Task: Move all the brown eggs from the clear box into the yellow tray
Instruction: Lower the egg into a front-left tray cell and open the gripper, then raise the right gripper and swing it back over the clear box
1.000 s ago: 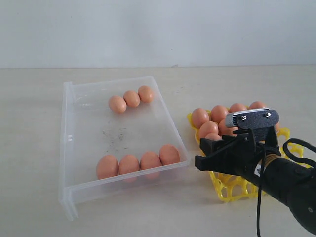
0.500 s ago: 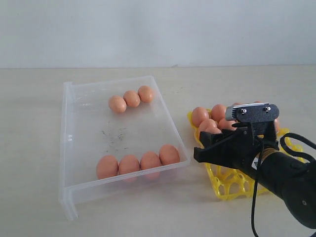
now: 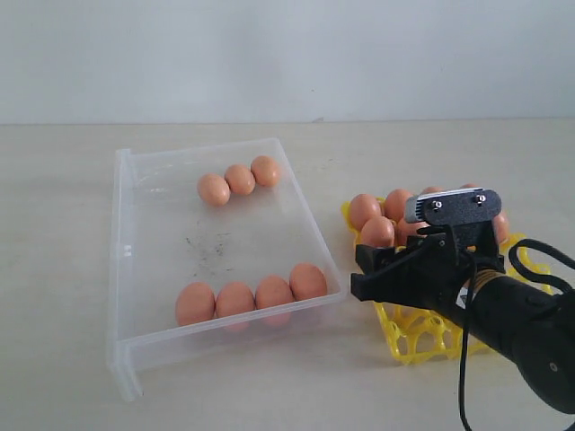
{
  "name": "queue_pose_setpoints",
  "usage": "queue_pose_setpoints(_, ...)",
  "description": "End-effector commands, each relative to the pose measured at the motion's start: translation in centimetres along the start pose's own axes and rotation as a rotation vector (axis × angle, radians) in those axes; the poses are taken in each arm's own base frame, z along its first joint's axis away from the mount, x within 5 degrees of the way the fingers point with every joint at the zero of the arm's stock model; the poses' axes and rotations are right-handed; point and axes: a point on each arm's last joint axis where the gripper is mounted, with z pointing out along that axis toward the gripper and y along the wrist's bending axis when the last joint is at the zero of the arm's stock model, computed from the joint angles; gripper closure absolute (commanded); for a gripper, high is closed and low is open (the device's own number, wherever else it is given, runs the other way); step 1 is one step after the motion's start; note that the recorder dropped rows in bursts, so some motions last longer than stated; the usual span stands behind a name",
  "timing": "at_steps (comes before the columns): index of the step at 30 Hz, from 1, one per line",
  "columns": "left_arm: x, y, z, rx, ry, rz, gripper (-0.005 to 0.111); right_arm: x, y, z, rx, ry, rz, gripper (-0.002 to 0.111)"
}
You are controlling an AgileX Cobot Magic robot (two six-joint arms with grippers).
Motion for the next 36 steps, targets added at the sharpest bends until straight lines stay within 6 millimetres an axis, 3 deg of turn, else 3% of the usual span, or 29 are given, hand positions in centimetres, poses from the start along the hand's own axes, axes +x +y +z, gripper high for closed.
queue_pose_setpoints(1,0.1,0.0,0.0,0.005,-0.002,0.003,0.103,0.2,-0.2,0.0,0.01,0.026,0.015,0.045)
queue_pose_setpoints(8,0.1,0.0,0.0,0.005,-0.002,0.003,0.103,-3.8,0.2,-2.0,0.011,-0.143,0.021,0.045)
queue_pose_setpoints(12,0.1,0.0,0.0,0.005,-0.002,0.003,0.103,-4.7,0.6,-3.5,0.0,-0.075,0.03,0.049)
queue_pose_setpoints(15,0.1,0.0,0.0,0.005,-0.002,0.003,0.103,-4.1,0.7,-4.3,0.005,0.064,0.031,0.072)
queue_pose_setpoints(18,0.1,0.0,0.0,0.005,-0.002,0.003,0.103,-3.4,0.7,-4.7,0.009,0.167,0.019,0.108)
queue_pose_setpoints(36,0.1,0.0,0.0,0.005,-0.002,0.003,0.103,-4.4,1.2,-3.7,0.012,0.235,0.034,0.109)
